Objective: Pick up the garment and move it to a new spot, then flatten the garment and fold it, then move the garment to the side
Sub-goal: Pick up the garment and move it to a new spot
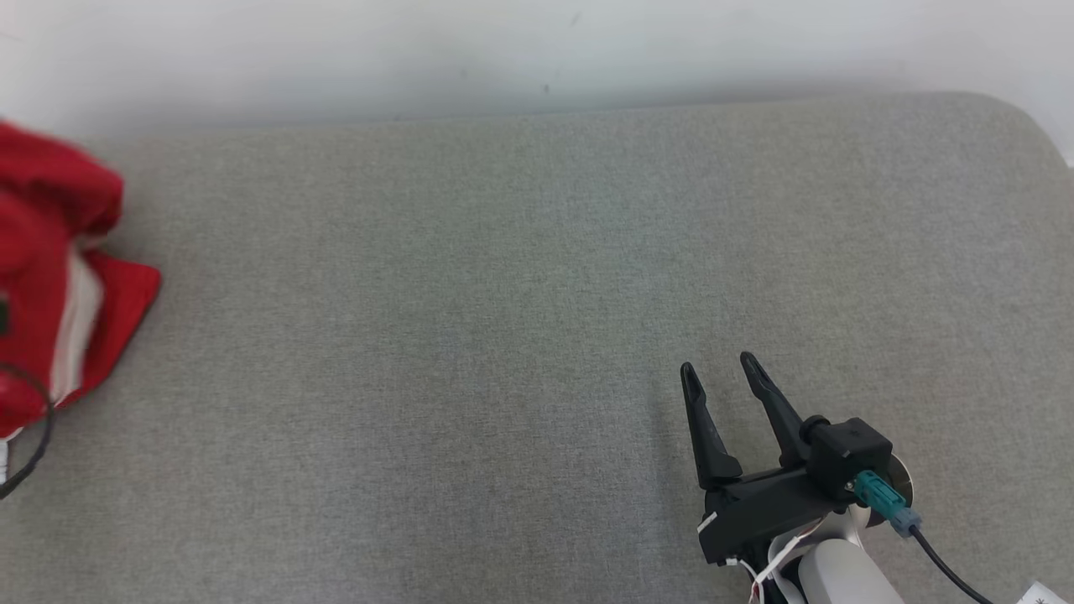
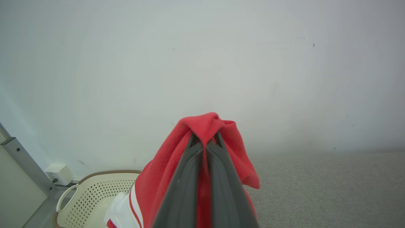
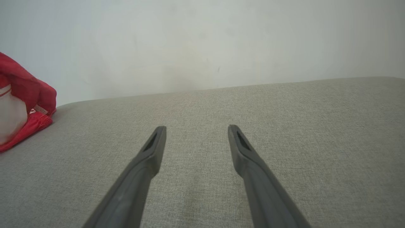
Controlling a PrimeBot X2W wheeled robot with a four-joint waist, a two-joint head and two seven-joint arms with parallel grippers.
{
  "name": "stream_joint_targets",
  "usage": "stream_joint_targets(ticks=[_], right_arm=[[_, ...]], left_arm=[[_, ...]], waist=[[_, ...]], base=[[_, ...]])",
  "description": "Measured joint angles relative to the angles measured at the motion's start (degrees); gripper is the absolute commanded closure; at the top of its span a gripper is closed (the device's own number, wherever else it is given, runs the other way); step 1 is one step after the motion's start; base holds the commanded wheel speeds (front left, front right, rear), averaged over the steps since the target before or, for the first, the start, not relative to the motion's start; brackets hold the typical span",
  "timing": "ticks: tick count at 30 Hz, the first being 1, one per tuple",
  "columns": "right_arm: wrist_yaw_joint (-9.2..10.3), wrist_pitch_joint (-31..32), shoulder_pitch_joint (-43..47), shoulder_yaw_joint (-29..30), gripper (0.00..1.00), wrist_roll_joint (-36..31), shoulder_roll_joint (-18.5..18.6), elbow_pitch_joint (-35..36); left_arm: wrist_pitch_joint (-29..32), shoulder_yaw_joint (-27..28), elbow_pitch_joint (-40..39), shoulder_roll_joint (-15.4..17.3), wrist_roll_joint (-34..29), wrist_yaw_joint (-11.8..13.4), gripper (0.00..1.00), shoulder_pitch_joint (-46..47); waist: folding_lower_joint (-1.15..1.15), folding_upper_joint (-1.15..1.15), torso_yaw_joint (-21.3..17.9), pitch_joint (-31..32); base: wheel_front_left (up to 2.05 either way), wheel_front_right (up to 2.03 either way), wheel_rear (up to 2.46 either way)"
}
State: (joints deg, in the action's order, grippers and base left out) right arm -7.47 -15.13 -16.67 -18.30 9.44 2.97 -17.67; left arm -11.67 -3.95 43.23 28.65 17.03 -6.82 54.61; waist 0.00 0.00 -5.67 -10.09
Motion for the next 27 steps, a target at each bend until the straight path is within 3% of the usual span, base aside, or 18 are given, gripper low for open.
stream_joint_targets(ticks=[7,17,27], right_arm=[[0.0,0.0,0.8,0.2,0.0,0.6,0.0,0.1],[0.0,0.0,1.0,0.6,0.0,2.4,-0.1,0.7],[0.0,0.0,1.0,1.7,0.0,2.5,0.0,1.1]], left_arm=[[2.2,-4.2,-13.7,-1.1,-0.9,-0.2,1.0,1.0],[8.3,-9.3,-33.8,-5.4,0.7,-0.1,1.0,-0.3],[10.0,-17.9,-39.7,-11.8,0.7,0.3,1.0,-7.8]], waist=[[0.0,0.0,-0.3,1.3],[0.0,0.0,-4.6,1.6],[0.0,0.0,-9.7,0.8]], base=[[0.0,0.0,0.0],[0.0,0.0,0.0],[0.0,0.0,0.0]])
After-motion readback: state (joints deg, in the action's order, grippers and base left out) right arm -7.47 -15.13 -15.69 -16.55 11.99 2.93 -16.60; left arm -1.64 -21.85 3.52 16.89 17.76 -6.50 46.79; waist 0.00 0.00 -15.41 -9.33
